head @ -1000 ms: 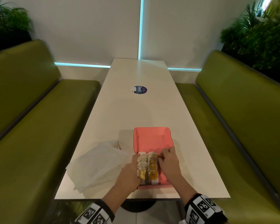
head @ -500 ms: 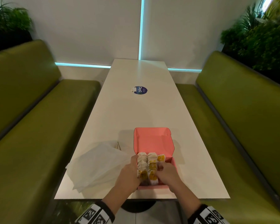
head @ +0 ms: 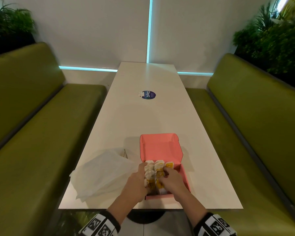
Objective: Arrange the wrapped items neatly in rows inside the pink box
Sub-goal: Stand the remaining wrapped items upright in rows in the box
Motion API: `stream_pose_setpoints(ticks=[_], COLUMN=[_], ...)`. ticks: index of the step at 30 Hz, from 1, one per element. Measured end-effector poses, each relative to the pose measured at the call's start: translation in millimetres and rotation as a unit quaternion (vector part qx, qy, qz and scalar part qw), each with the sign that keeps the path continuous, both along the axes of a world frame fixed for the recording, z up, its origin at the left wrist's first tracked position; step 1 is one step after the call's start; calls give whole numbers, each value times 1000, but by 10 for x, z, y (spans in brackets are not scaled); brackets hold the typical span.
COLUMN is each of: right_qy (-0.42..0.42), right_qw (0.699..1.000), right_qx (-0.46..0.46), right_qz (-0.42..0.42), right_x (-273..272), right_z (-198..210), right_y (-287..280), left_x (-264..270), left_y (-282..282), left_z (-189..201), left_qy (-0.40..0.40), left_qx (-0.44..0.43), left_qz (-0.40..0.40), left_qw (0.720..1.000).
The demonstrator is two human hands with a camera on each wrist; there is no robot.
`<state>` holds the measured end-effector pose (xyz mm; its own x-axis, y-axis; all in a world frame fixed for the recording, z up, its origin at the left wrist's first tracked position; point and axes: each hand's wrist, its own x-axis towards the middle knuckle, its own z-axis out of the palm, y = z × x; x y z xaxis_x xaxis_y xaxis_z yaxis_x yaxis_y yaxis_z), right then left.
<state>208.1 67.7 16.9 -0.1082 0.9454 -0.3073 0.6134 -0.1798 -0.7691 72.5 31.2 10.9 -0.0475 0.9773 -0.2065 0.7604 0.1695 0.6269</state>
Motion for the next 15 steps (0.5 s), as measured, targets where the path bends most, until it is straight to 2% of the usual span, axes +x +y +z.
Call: stream_pose_setpoints(ticks=[11,15], right_qy=[24,-9], right_qw=[999,999], right_qx=[-46,-51], right_qz=[0,-14], right_x=[14,101], right_z=[4,-38], right_y=[25,79], left_x=[-15,-17], left_y=[-8,-1], left_z=[-10,-12], left_qy=[-28,-41], left_qx=[9,-21], left_qz=[-4,31], left_qw=[1000,998])
